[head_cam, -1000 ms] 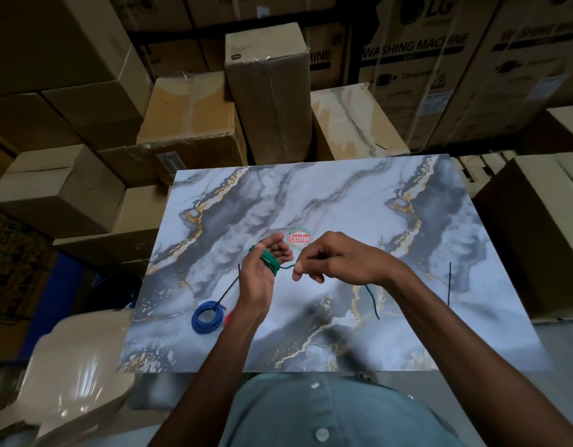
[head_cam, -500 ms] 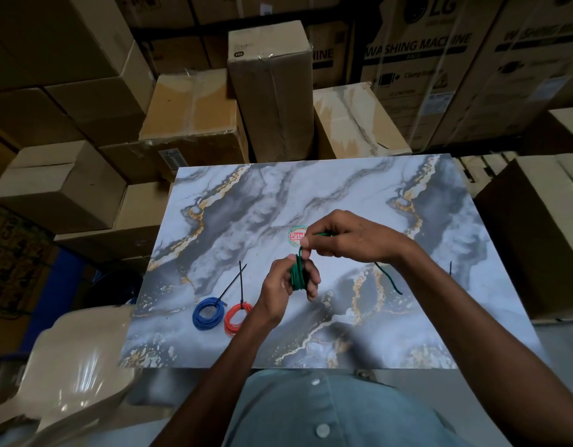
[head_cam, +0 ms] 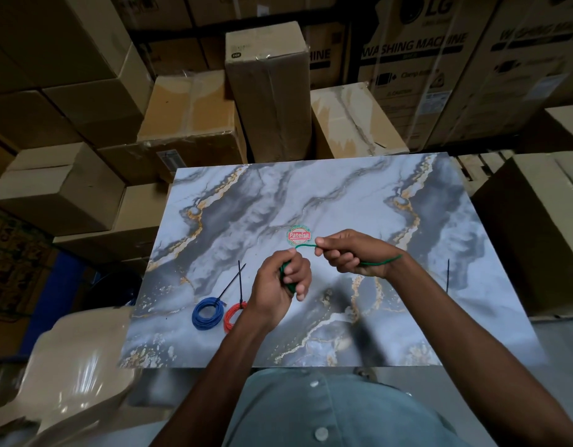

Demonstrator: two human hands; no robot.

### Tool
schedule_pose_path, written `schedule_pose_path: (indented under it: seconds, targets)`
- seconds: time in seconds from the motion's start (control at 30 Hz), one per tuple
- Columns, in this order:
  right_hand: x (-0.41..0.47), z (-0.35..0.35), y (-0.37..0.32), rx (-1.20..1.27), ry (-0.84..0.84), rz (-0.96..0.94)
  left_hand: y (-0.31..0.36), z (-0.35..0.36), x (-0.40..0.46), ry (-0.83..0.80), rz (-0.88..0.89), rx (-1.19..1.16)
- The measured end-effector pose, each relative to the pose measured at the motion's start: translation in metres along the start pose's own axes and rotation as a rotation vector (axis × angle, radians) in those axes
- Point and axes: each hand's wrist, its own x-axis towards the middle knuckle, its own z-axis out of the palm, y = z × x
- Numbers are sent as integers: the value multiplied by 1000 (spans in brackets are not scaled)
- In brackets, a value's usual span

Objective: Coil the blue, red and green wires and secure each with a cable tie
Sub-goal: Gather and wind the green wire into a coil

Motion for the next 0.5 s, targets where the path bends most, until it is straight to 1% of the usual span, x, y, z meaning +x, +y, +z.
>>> schedule_pose_path:
  seconds: [0.1,0.17,0.27,0.37,0.43,0.5]
  targets:
    - [-2,-8,12,36,7,27,3,-6,2,84,-29,-128]
    - [-4,-13,21,2,4,49,2,-8,3,133,-48,-145]
    - [-2,-12,27,-240,16,58,-3,-7,3,163,-110,-88]
    - [-2,-6,13,-534,38,39,-7,-6,1,152,-150,-47]
    - [-7,-1,-5,-669,74,-20,-7,-6,2,148,-152,-42]
    - [-11,7,-19,-710,132,-128,-6,-7,3,146,-152,-36]
